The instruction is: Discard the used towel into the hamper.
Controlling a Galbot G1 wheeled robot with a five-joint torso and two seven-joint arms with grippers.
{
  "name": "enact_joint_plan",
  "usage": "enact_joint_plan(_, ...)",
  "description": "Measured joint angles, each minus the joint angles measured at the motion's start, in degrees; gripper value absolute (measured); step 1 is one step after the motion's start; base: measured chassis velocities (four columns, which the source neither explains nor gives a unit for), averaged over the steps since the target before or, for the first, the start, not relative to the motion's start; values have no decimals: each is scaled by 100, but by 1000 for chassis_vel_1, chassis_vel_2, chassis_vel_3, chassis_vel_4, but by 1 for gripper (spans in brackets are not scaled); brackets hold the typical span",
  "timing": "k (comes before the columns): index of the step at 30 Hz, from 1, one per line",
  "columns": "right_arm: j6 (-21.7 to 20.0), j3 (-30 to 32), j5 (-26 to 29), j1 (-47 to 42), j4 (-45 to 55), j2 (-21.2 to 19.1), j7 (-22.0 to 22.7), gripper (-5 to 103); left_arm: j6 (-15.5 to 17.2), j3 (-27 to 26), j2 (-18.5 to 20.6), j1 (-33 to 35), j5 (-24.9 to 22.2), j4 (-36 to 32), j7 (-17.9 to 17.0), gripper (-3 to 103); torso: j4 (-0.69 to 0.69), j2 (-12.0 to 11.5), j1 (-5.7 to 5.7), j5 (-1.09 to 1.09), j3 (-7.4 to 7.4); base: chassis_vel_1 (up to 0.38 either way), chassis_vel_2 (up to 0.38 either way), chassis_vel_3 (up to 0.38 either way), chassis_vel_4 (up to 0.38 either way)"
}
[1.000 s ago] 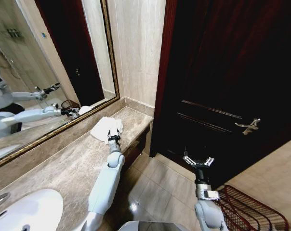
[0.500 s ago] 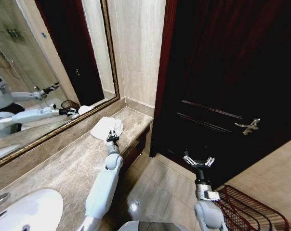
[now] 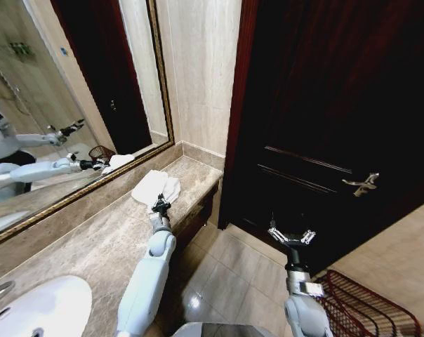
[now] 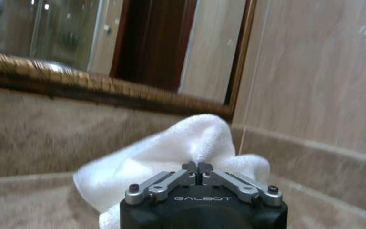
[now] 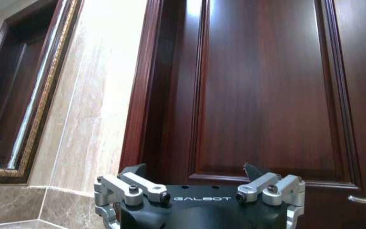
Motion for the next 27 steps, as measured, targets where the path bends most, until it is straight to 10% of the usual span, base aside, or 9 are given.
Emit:
enact_joint_plan(13, 144, -54, 30, 81, 112, 181, 6, 100, -958, -448, 3, 1819, 395, -2477, 764, 0, 1, 1, -1, 1, -1, 0, 0, 0, 0)
enact_joint_plan(27, 381, -40, -30, -291, 411, 409, 44, 100, -979, -637, -27, 2599, 761, -3448, 967, 0, 0, 1, -1, 0, 0, 0, 0, 0, 0)
